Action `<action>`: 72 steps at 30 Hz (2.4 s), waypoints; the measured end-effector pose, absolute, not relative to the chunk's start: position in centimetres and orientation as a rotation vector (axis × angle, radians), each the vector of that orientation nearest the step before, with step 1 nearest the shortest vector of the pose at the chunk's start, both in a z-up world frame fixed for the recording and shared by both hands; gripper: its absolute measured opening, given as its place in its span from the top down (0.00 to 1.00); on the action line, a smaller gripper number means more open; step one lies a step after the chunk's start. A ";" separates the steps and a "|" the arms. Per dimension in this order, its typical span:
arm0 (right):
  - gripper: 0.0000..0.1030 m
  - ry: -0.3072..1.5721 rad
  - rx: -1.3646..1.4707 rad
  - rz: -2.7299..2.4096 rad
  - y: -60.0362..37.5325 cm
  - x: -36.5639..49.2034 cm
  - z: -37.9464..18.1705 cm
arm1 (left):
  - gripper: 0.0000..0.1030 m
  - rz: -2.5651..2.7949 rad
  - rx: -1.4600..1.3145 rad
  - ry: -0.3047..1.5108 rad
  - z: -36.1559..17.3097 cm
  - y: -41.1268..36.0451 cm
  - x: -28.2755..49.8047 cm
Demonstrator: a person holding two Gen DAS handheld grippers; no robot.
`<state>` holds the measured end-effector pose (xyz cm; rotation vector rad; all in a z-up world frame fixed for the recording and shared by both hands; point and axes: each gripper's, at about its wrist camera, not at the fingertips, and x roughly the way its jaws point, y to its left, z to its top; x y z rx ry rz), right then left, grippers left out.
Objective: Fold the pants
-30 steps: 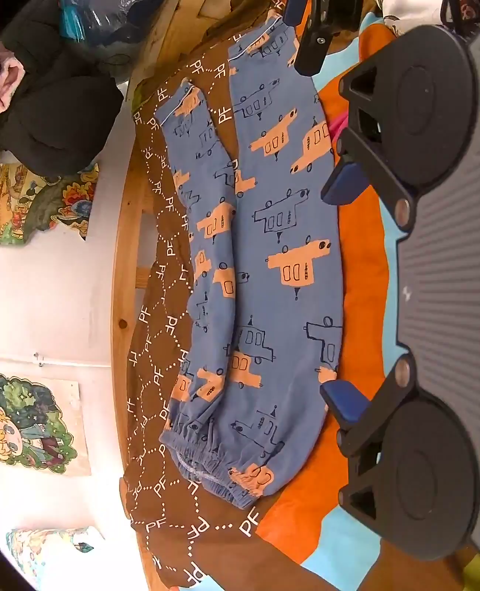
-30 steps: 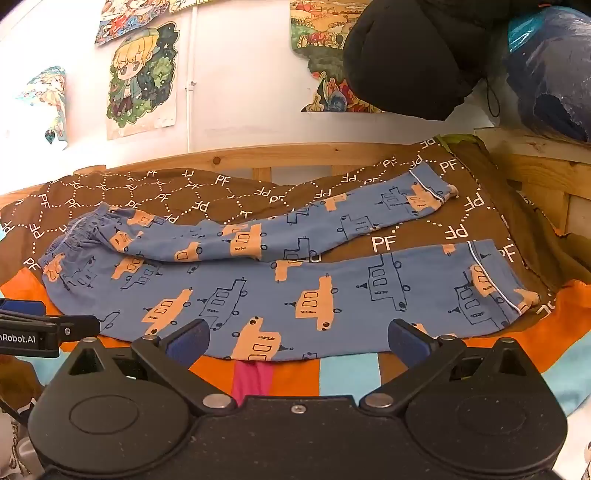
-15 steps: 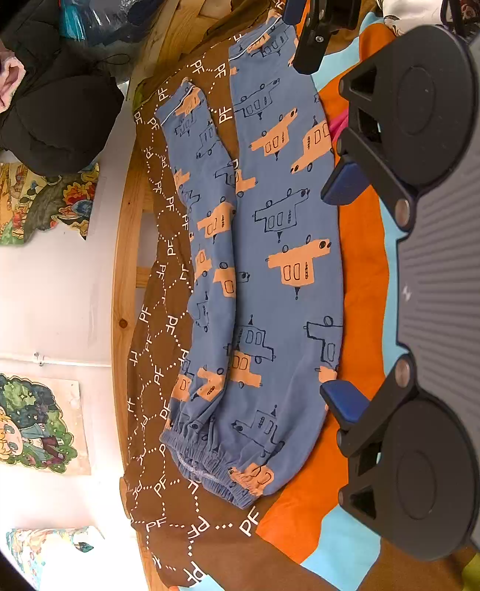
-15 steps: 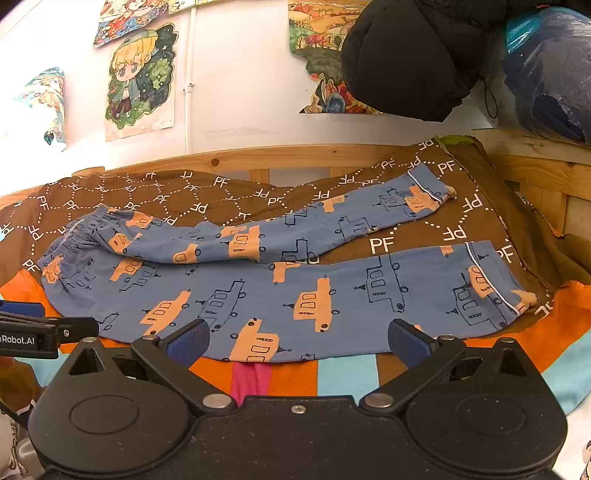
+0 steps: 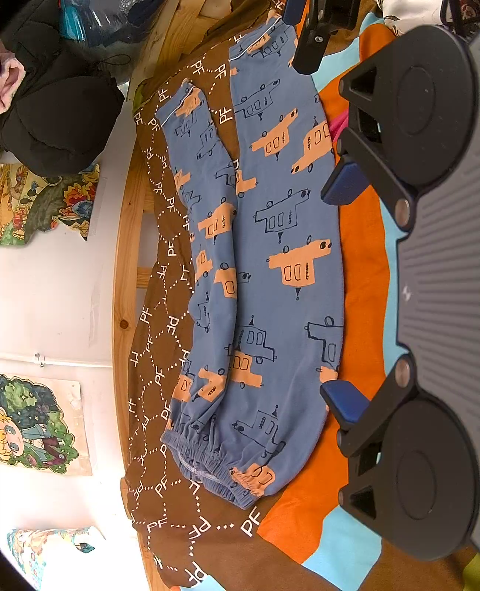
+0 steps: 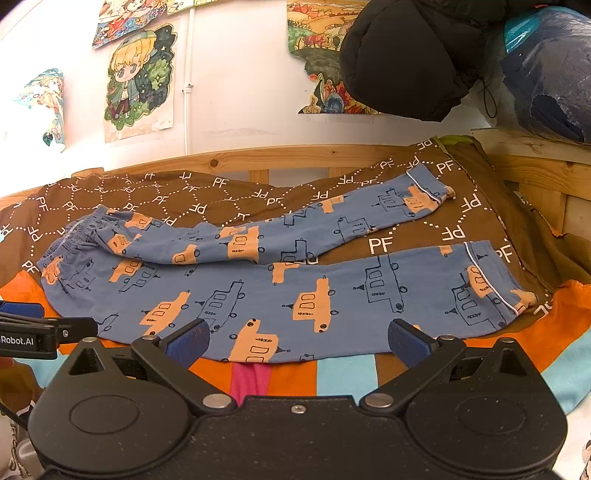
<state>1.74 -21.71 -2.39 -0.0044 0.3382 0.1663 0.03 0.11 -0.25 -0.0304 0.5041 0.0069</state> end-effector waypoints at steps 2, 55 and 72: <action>0.01 0.338 -0.005 0.166 -21.7 1.7 -2.4 | 0.00 0.006 -0.031 0.503 -0.3 0.1 0.0; 0.01 0.380 -0.009 0.152 -21.8 2.3 -2.4 | 0.00 0.025 -0.065 0.559 -0.7 0.5 1.0; 0.01 0.564 -0.032 0.092 -22.2 7.0 2.6 | 0.00 -0.075 -0.025 0.642 6.0 -0.5 8.3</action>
